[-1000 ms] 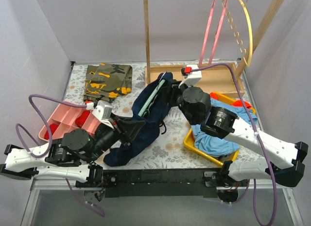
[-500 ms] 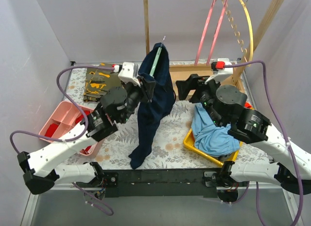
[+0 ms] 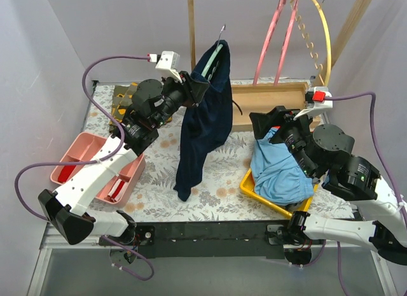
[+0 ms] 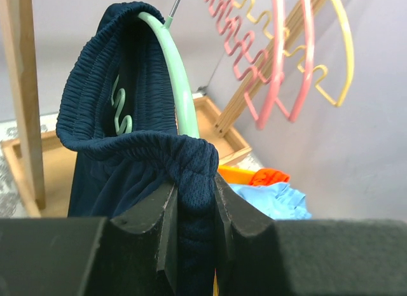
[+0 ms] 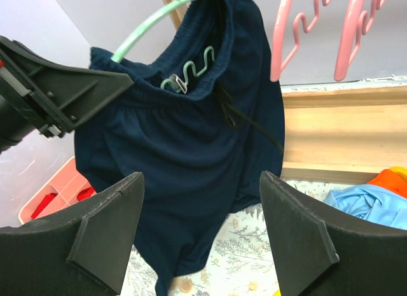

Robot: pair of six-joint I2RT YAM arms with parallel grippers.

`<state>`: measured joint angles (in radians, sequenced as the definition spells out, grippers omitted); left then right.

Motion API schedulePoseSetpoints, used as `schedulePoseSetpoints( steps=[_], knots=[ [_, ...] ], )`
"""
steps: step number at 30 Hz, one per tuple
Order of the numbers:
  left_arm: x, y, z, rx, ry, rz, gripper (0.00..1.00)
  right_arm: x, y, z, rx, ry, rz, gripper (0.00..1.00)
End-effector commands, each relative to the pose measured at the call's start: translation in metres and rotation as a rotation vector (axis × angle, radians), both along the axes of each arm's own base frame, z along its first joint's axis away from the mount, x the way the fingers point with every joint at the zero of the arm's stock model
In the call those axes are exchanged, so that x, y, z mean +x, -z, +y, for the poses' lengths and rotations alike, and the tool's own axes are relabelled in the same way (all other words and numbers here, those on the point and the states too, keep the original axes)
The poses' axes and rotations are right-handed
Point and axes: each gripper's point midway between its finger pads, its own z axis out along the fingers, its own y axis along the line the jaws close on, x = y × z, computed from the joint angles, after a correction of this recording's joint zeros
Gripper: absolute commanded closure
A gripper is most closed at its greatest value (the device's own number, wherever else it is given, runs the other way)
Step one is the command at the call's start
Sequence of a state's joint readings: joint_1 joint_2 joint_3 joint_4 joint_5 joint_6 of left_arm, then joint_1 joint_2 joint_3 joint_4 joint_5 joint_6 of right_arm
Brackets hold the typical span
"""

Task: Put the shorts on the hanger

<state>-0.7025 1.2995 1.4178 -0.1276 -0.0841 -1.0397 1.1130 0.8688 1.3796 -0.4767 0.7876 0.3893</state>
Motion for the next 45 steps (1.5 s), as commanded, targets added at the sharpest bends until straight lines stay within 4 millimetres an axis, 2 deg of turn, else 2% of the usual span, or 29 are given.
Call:
schedulePoseSetpoints(
  steps=[1, 5, 13, 17, 22, 26, 27, 33, 37, 42, 43, 44, 45],
  knots=[
    [-0.02, -0.101, 0.018, -0.193, 0.041, -0.239, 1.0, 0.001, -0.001, -0.008, 0.002, 0.034, -0.007, 0.19],
    [-0.014, -0.118, 0.029, -0.231, 0.017, -0.282, 1.0, 0.002, 0.003, -0.008, -0.008, 0.038, -0.005, 0.19],
    [0.0, -0.151, 0.031, -0.269, 0.035, -0.366, 1.0, 0.003, 0.011, -0.007, -0.02, 0.041, 0.004, 0.19],
    [0.013, -0.162, 0.033, -0.29, 0.001, -0.381, 1.0, 0.003, 0.015, -0.004, -0.028, 0.036, 0.016, 0.19],
    [0.028, -0.166, 0.03, -0.326, -0.021, -0.37, 1.0, 0.003, 0.022, 0.001, -0.029, 0.02, 0.035, 0.2],
    [0.044, -0.162, 0.031, -0.361, -0.071, -0.352, 1.0, 0.002, 0.025, 0.004, -0.027, 0.013, 0.046, 0.19],
    [0.049, -0.156, 0.029, -0.361, -0.08, -0.343, 1.0, 0.002, 0.025, 0.005, -0.028, 0.011, 0.047, 0.19],
    [0.065, -0.15, 0.029, -0.377, -0.104, -0.349, 1.0, 0.002, 0.031, 0.009, -0.034, 0.0, 0.066, 0.2],
    [0.076, -0.139, 0.028, -0.365, -0.115, -0.323, 1.0, 0.001, 0.036, 0.012, -0.038, -0.008, 0.078, 0.2],
    [0.079, -0.121, 0.027, -0.353, -0.101, -0.287, 1.0, 0.003, 0.04, 0.014, -0.046, -0.005, 0.085, 0.2],
    [0.079, -0.112, 0.025, -0.336, -0.095, -0.268, 0.98, 0.003, 0.041, 0.015, -0.05, -0.007, 0.088, 0.2],
    [0.075, -0.113, 0.026, -0.335, -0.088, -0.266, 0.9, 0.003, 0.042, 0.016, -0.051, -0.01, 0.09, 0.2],
    [0.073, -0.11, 0.026, -0.328, -0.084, -0.259, 0.75, 0.003, 0.043, 0.017, -0.054, -0.011, 0.092, 0.2]
  ],
)
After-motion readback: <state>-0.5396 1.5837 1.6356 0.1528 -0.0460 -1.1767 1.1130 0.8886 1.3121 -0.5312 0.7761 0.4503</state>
